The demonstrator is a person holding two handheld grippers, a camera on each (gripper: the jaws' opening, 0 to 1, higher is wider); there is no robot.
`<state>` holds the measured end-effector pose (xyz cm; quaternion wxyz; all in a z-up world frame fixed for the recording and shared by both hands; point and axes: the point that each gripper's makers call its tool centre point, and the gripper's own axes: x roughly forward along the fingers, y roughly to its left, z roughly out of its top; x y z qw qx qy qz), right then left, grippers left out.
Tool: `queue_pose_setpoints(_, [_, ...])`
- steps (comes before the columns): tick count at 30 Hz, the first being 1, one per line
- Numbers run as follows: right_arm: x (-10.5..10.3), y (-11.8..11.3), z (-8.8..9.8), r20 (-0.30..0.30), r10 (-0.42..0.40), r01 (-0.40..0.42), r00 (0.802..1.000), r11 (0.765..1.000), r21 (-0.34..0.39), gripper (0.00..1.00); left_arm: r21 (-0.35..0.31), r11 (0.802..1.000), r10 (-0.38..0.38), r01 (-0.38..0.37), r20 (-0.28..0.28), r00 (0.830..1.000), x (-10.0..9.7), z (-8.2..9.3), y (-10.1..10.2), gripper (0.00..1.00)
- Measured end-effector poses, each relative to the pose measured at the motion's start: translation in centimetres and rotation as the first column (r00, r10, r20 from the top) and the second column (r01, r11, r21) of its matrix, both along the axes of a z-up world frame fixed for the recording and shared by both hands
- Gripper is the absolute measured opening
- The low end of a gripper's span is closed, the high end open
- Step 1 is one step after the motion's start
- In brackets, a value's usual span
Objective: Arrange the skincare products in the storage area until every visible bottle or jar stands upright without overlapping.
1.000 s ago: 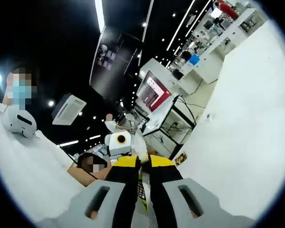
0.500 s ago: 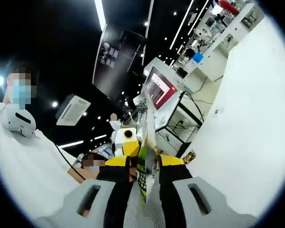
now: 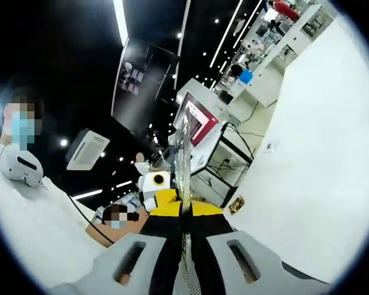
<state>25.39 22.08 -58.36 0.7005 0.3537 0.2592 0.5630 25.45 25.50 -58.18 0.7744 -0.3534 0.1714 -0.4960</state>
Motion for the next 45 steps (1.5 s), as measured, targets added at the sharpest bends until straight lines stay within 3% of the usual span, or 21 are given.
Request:
queue_pose_setpoints(13, [0.2, 0.4, 0.6, -0.05, -0.022, 0.025, 0.998, 0.998, 0.049, 0.0, -0.043, 0.999, -0.018, 0.016, -0.036, 0.999, 0.4, 0.0, 0.6, 0.01])
queue_pose_setpoints(15, [0.4, 0.7, 0.6, -0.023, -0.036, 0.037, 0.999, 0.998, 0.043, 0.02, -0.059, 0.998, -0.009, 0.006, -0.051, 0.999, 0.6, 0.0, 0.9, 0.01])
queue_pose_setpoints(17, [0.7, 1.0, 0.2, -0.008, -0.058, 0.058, 0.998, 0.998, 0.021, 0.13, -0.083, 0.996, 0.015, -0.021, -0.077, 0.997, 1.1, 0.1, 1.4, 0.01])
queue_pose_setpoints(18, [0.9, 1.3, -0.1, -0.038, -0.062, 0.062, 0.997, 0.998, 0.015, 0.27, -0.117, 0.992, 0.04, -0.05, -0.087, 0.995, 1.6, 0.4, 1.9, 0.01])
queue_pose_setpoints(19, [0.7, 1.6, -0.4, -0.06, -0.051, 0.051, 0.997, 0.999, 0.008, 0.34, -0.152, 0.985, 0.067, -0.083, -0.108, 0.992, 2.2, 0.6, 2.6, 0.01])
queue_pose_setpoints(20, [-0.2, 2.2, -0.7, -0.065, 0.0, -0.001, 0.998, 1.0, -0.013, 0.32, -0.172, 0.98, 0.08, -0.101, -0.123, 0.989, 2.6, 0.7, 3.1, 0.01])
queue_pose_setpoints(21, [-0.6, 2.4, -1.0, -0.038, 0.019, -0.021, 0.999, 0.999, -0.036, 0.22, -0.209, 0.972, 0.073, -0.105, -0.152, 0.986, 2.8, 0.7, 3.6, 0.01])
queue_pose_setpoints(22, [0.3, 2.4, -1.2, -0.009, -0.024, 0.024, 1.0, 0.998, -0.05, 0.17, -0.217, 0.972, 0.051, -0.086, -0.162, 0.985, 2.7, 0.7, 3.7, 0.01])
queue_pose_setpoints(25, [1.0, 2.6, -0.7, -0.114, -0.039, 0.042, 0.993, 0.999, 0.029, 0.13, -0.215, 0.97, 0.082, -0.112, -0.142, 0.986, 2.6, 0.9, 3.7, 0.01])
queue_pose_setpoints(26, [1.1, 2.6, -0.6, -0.117, -0.038, 0.042, 0.992, 0.999, 0.032, 0.07, -0.219, 0.968, 0.089, -0.12, -0.148, 0.985, 2.8, 0.9, 3.9, 0.01])
queue_pose_setpoints(27, [1.2, 2.5, -0.3, -0.09, -0.028, 0.032, 0.996, 0.999, 0.043, 0.01, -0.214, 0.968, 0.094, -0.129, -0.165, 0.982, 2.9, 0.6, 3.9, 0.01])
queue_pose_setpoints(28, [0.9, 2.7, 0.1, -0.131, -0.003, 0.012, 0.991, 0.997, 0.071, 0.01, -0.18, 0.969, 0.135, -0.167, -0.179, 0.975, 3.4, 0.0, 4.1, 0.01])
queue_pose_setpoints(31, [1.7, 2.4, -0.3, -0.096, -0.024, 0.027, 0.995, 0.999, 0.022, 0.0, -0.154, 0.973, 0.141, -0.17, -0.18, 0.973, 3.7, -0.1, 3.7, 0.01])
queue_pose_setpoints(33, [2.0, 2.2, -0.1, -0.106, -0.03, 0.033, 0.994, 0.999, 0.022, 0.0, -0.081, 0.978, 0.178, -0.19, -0.129, 0.975, 3.9, -0.6, 3.6, 0.04])
queue_pose_setpoints(35, [2.5, 1.7, 0.0, -0.066, -0.051, 0.049, 0.997, 0.999, -0.023, 0.0, 0.02, 0.977, 0.214, -0.213, -0.057, 0.975, 4.0, -1.1, 3.4, 0.09])
queue_pose_setpoints(38, [3.5, 0.8, 0.7, -0.061, -0.076, 0.075, 0.995, 0.997, -0.026, 0.0, 0.23, 0.941, 0.24, -0.248, 0.061, 0.969, 4.0, -2.4, 2.7, 0.24])
queue_pose_setpoints(40, [4.8, -0.2, 0.5, -0.053, -0.112, 0.109, 0.992, 0.992, -0.061, 0.0, 0.427, 0.857, 0.233, -0.29, 0.183, 0.955, 4.2, -3.8, 2.4, 0.32])
queue_pose_setpoints(41, [5.7, -1.0, -0.2, -0.046, -0.133, 0.127, 0.99, 0.986, -0.111, 0.0, 0.545, 0.779, 0.209, -0.311, 0.242, 0.948, 4.3, -5.2, 2.6, 0.34])
queue_pose_setpoints(43, [6.7, -1.9, -0.8, -0.059, -0.147, 0.137, 0.987, 0.979, -0.148, 0.0, 0.667, 0.669, 0.113, -0.328, 0.344, 0.932, 4.0, -6.9, 2.2, 0.33])
queue_pose_setpoints(44, [7.5, -2.5, -1.2, -0.065, -0.166, 0.153, 0.984, 0.973, -0.17, 0.0, 0.687, 0.644, 0.074, -0.336, 0.381, 0.922, 3.8, -7.5, 1.8, 0.33])
queue_pose_setpoints(45, [8.0, -2.7, -1.2, -0.069, -0.169, 0.155, 0.983, 0.972, -0.175, 0.0, 0.726, 0.604, 0.021, -0.328, 0.397, 0.918, 3.3, -8.7, 1.5, 0.32])
